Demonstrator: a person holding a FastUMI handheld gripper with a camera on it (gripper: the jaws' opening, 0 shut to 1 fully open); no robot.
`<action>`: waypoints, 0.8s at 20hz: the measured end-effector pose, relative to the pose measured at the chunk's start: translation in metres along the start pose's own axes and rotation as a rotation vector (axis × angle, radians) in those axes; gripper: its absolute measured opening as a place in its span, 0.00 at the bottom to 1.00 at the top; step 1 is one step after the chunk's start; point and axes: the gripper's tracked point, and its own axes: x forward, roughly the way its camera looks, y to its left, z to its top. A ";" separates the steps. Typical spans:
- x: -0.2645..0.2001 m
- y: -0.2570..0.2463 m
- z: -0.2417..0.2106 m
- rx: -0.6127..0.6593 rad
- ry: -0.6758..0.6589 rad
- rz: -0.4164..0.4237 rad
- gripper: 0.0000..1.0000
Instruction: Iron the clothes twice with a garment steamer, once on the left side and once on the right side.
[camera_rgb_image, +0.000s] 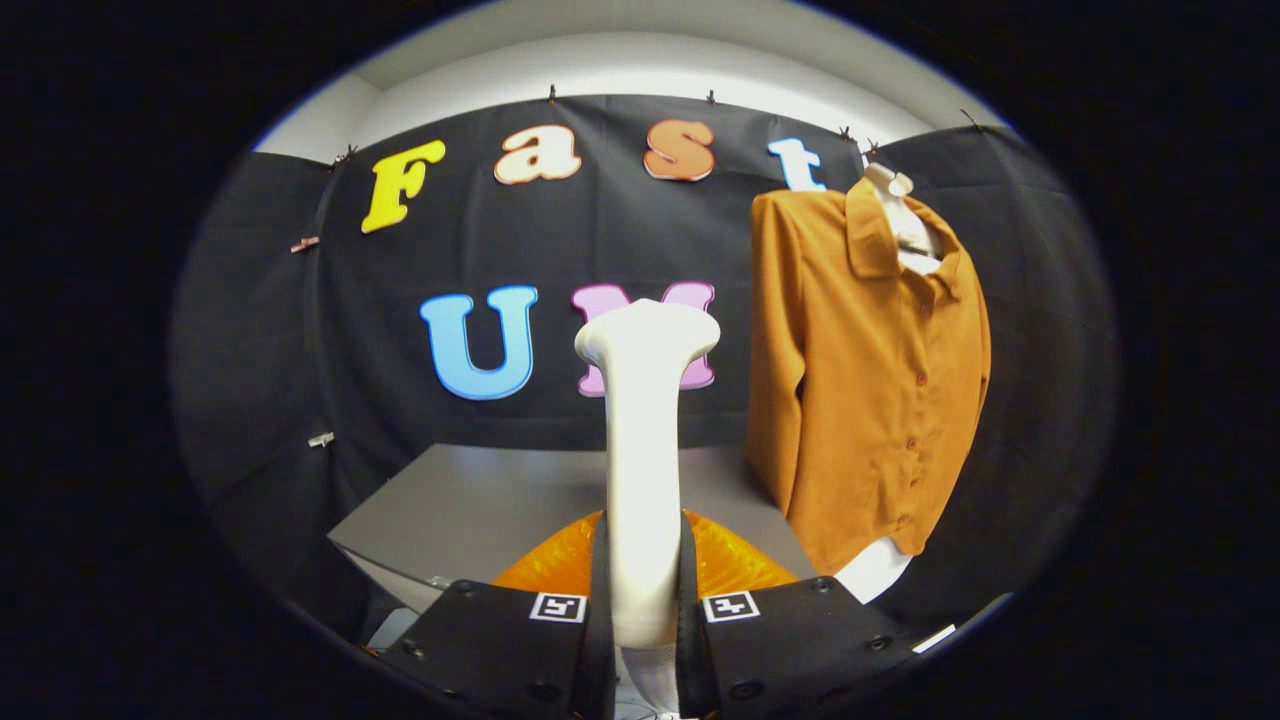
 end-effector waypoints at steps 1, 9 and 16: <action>-0.009 -0.010 0.014 -0.007 -0.042 -0.006 0.28; -0.049 -0.100 0.089 -0.001 -0.316 -0.043 0.27; -0.014 -0.173 0.068 -0.001 -0.328 -0.103 0.27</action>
